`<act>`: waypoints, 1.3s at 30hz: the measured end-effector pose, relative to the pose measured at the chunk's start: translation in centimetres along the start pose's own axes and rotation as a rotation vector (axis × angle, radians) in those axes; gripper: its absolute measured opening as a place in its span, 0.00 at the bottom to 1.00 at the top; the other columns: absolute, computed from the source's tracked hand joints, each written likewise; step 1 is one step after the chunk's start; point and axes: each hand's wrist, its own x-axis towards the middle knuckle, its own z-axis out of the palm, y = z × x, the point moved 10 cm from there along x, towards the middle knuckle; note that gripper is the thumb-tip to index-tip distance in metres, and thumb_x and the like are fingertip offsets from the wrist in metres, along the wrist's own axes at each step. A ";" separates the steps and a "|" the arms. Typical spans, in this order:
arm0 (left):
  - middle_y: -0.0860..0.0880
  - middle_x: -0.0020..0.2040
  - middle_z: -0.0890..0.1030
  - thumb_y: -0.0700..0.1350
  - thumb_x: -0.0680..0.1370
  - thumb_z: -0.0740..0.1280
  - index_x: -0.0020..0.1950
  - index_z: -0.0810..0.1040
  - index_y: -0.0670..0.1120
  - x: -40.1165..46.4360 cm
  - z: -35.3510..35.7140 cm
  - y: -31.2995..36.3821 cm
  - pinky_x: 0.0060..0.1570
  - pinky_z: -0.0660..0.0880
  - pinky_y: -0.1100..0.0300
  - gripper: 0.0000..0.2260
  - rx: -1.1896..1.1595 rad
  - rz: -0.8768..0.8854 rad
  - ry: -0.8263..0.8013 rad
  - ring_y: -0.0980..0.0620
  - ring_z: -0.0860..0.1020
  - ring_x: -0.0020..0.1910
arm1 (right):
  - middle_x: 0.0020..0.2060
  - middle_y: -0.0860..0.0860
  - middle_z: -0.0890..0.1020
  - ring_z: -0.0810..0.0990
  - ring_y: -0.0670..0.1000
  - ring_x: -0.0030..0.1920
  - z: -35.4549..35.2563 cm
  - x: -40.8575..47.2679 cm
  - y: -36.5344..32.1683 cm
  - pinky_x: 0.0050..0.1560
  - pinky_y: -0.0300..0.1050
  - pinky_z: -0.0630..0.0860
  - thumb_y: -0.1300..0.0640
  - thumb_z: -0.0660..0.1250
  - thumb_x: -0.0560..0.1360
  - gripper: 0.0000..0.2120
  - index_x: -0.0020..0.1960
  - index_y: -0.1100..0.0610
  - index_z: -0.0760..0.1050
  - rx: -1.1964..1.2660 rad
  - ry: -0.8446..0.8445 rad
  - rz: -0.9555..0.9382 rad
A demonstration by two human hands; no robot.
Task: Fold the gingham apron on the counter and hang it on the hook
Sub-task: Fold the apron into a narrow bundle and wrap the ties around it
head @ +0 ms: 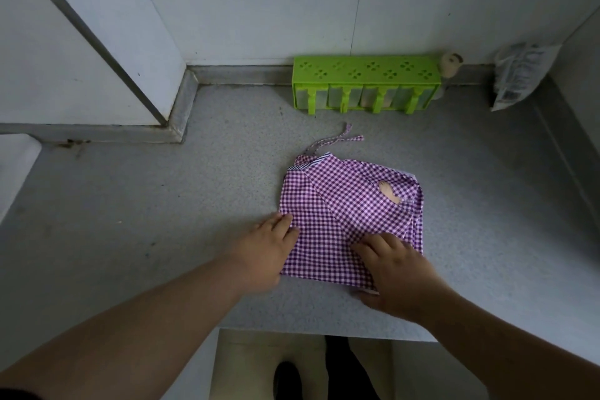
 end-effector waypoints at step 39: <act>0.46 0.72 0.77 0.45 0.85 0.61 0.71 0.77 0.49 5.5 -4.9 -9.6 0.68 0.74 0.50 0.15 -1.020 -0.563 0.306 0.45 0.78 0.67 | 0.78 0.46 0.62 0.60 0.57 0.77 -3.8 10.9 4.6 0.77 0.63 0.56 0.36 0.50 0.82 0.28 0.80 0.37 0.51 0.265 0.142 0.170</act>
